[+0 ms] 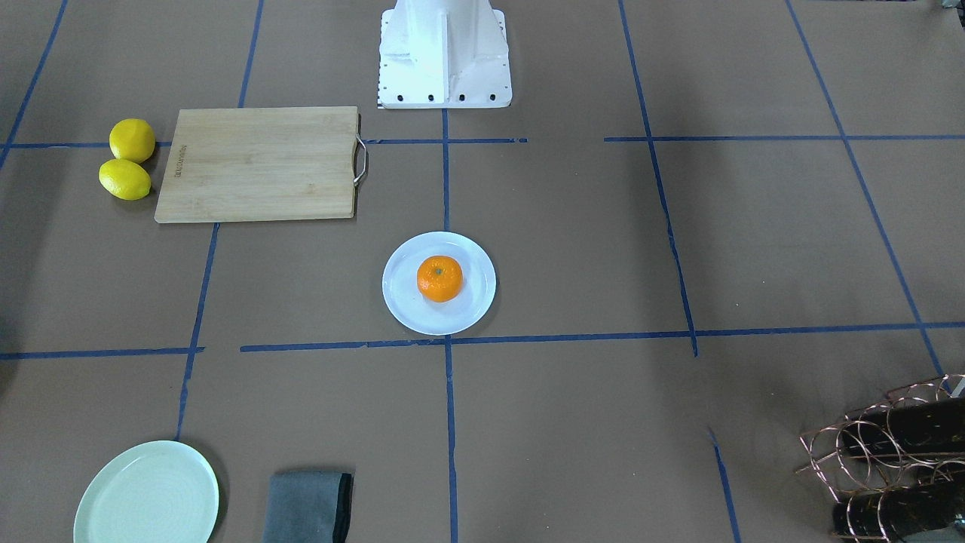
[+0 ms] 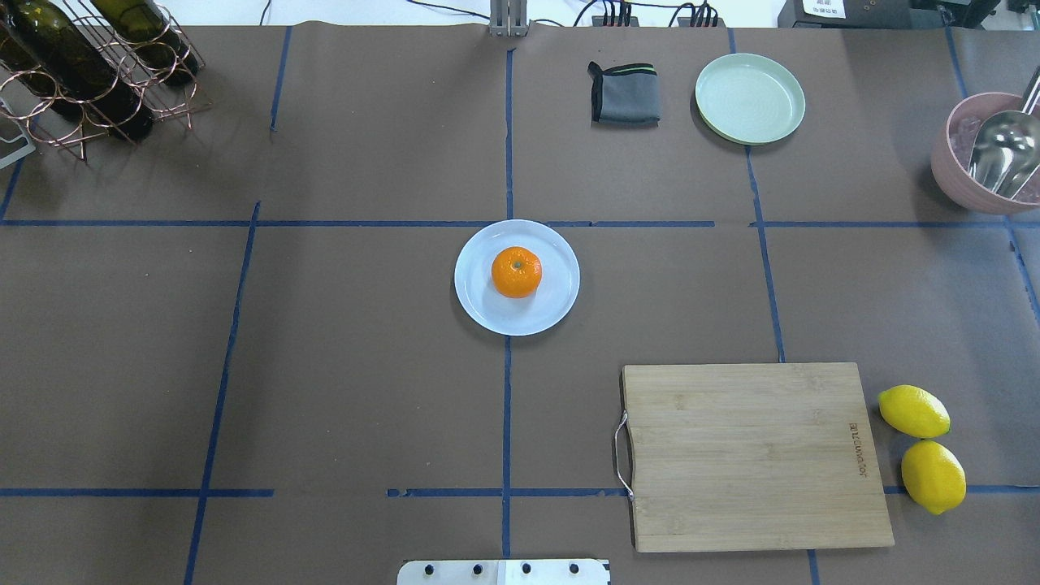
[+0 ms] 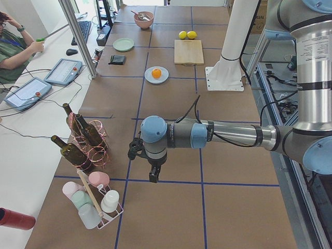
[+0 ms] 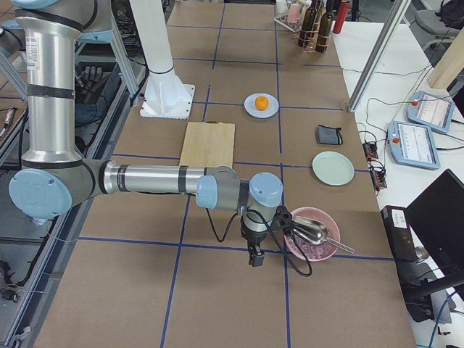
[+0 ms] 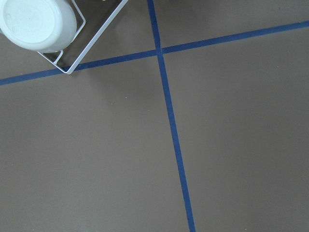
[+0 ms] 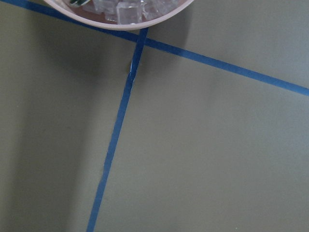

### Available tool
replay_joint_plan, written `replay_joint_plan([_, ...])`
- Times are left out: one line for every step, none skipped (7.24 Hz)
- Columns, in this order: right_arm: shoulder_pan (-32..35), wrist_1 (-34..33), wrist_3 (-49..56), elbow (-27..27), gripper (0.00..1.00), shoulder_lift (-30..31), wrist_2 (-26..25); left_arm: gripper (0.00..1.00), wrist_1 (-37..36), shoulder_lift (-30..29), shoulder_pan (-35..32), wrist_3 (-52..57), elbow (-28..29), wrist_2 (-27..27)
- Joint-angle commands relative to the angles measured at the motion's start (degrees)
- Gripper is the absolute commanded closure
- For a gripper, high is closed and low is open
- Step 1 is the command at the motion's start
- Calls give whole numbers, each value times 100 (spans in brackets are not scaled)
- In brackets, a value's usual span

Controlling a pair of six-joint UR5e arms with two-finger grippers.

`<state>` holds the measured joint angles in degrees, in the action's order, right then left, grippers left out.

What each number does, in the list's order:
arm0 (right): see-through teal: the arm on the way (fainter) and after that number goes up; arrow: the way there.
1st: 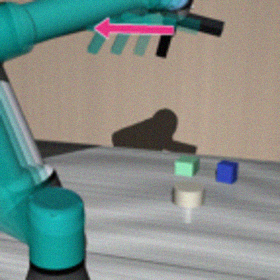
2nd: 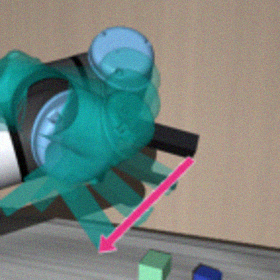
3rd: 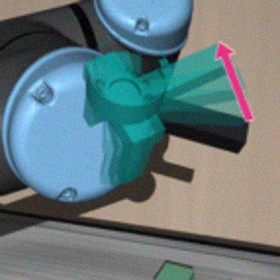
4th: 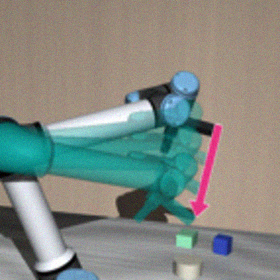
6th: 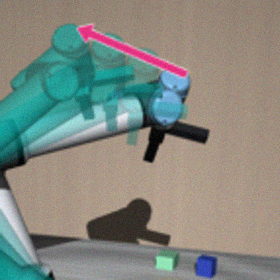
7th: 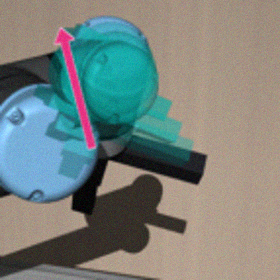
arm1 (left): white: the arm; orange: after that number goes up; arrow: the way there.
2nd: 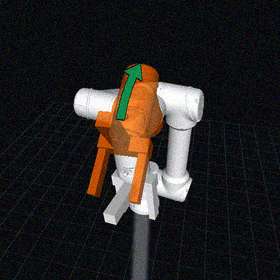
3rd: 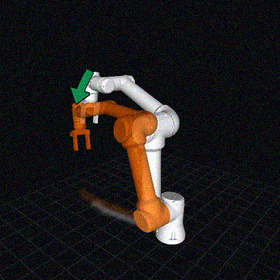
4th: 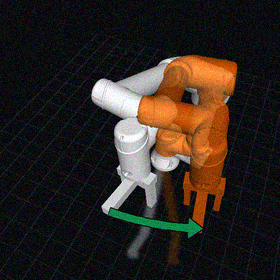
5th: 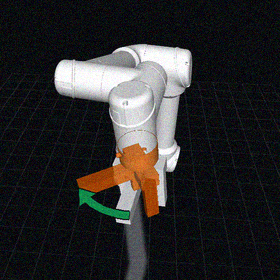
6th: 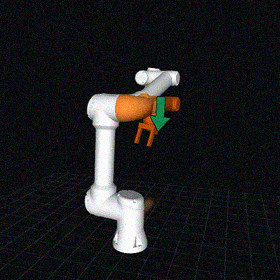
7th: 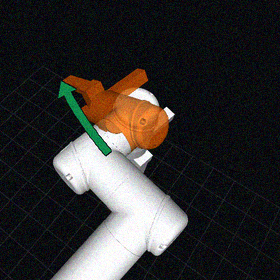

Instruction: Pick orange to plate

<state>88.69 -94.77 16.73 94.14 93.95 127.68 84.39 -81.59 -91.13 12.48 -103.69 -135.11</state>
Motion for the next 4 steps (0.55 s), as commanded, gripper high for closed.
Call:
replay_joint_plan([8,-15,-90,-10,0,18,448,0,7,3,-2,0,-29,2])
replay_joint_plan([8,-7,-456,7,0,27,469,0,7,20,-2,0,-20,11])
replay_joint_plan([8,19,-947,60,0,27,443,0,7,20,-2,-9,-20,37])
replay_joint_plan([8,28,-1013,78,0,27,434,0,7,38,-10,-9,-28,37])
